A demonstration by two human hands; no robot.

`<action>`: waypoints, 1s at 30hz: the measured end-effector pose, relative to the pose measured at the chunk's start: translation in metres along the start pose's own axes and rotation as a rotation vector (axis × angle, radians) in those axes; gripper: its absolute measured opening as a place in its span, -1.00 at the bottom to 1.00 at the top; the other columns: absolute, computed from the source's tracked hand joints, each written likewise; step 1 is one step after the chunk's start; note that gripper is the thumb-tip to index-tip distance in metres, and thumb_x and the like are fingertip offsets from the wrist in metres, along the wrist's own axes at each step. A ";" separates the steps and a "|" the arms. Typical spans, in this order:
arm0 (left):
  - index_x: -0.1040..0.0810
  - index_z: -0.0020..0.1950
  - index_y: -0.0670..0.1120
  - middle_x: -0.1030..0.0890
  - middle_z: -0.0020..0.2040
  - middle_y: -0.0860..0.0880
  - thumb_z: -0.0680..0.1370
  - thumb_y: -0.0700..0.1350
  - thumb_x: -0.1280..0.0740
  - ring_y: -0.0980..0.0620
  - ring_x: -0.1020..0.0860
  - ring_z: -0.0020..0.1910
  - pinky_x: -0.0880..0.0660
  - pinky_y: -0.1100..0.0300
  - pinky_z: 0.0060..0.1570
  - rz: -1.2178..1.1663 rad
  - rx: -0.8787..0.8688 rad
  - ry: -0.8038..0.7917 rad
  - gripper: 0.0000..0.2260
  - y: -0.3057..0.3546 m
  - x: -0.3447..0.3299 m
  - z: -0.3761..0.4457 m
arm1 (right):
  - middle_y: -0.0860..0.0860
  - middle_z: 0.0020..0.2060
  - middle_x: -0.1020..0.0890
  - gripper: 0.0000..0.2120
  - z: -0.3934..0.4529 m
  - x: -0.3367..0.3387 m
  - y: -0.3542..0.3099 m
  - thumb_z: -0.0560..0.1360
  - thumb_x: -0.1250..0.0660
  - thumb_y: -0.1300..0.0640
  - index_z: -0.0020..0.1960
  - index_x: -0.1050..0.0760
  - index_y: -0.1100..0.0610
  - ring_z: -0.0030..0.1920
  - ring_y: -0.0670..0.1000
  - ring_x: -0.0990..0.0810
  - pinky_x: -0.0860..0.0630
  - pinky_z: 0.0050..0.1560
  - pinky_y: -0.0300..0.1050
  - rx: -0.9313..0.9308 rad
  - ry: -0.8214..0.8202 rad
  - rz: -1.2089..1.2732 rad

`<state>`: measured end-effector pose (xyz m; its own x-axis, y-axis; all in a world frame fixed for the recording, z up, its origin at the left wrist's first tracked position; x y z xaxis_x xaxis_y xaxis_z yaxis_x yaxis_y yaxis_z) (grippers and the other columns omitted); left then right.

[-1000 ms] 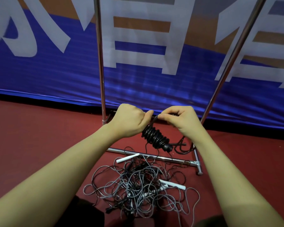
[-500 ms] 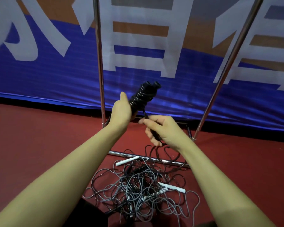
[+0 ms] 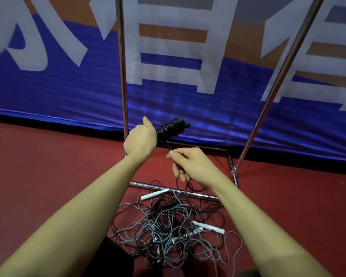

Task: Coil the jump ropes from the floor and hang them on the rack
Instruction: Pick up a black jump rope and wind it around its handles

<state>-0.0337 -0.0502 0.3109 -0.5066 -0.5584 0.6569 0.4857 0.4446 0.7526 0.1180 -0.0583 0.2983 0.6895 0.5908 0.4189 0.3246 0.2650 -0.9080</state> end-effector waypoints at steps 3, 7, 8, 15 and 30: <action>-0.46 0.24 -0.26 -0.56 0.11 -0.26 0.67 0.02 0.15 -0.25 -0.50 0.10 -0.37 -0.06 0.10 0.019 -0.029 -0.024 -0.50 -0.002 0.002 0.002 | -0.02 -0.49 -0.54 -0.82 0.003 -0.001 0.005 0.61 -0.18 0.13 -0.09 -0.52 0.12 -0.53 -0.10 -0.45 -0.38 -0.48 -0.29 -0.008 0.064 0.019; -0.46 -0.28 -0.21 -0.58 -0.23 -0.19 0.62 0.24 0.21 -0.12 -0.49 -0.23 -0.36 0.06 -0.16 -0.082 -0.106 -0.236 -0.31 -0.004 0.004 0.006 | -0.01 -0.48 -0.49 -0.81 0.002 0.006 0.007 0.61 -0.19 0.15 -0.07 -0.54 0.18 -0.55 -0.13 -0.38 -0.33 -0.43 -0.33 -0.018 0.148 0.046; -0.39 -0.36 -0.19 -0.53 -0.32 -0.17 0.58 0.32 0.21 -0.10 -0.46 -0.30 -0.34 0.08 -0.23 -0.081 -0.130 -0.273 -0.29 -0.001 0.007 0.003 | -0.01 -0.48 -0.48 -0.79 0.002 0.010 0.007 0.61 -0.18 0.14 -0.06 -0.55 0.19 -0.56 -0.14 -0.35 -0.31 -0.45 -0.33 -0.020 0.187 0.074; -0.37 -0.28 -0.07 -0.36 -0.39 -0.05 0.18 0.57 -0.13 0.03 -0.27 -0.42 -0.20 0.15 -0.36 -0.099 -0.350 -0.458 -0.32 0.011 0.019 -0.015 | 0.00 -0.54 -0.44 -0.79 0.004 0.028 0.007 0.62 -0.15 0.17 -0.10 -0.51 0.20 -0.59 -0.08 -0.25 -0.16 -0.47 -0.18 -0.018 0.253 0.245; -0.45 -0.35 -0.17 -0.45 -0.43 -0.03 0.42 0.41 -0.23 0.03 -0.40 -0.45 -0.28 0.15 -0.42 -0.449 0.002 -0.116 -0.39 0.013 0.016 -0.013 | 0.04 -0.46 -0.45 -0.82 -0.003 0.001 0.002 0.62 -0.14 0.25 0.17 -0.46 0.23 -0.59 -0.14 -0.25 -0.20 -0.46 -0.26 0.029 -0.045 0.299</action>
<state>-0.0261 -0.0626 0.3302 -0.7428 -0.6141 0.2668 0.1986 0.1785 0.9637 0.1211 -0.0593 0.2965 0.7223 0.6787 0.1329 0.0922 0.0959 -0.9911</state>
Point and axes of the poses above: each hand's wrist, its own z-axis towards the middle knuckle, its own x-axis out of the back of the hand, y = z × x, the point moved 1 cm from there along z, towards the middle knuckle
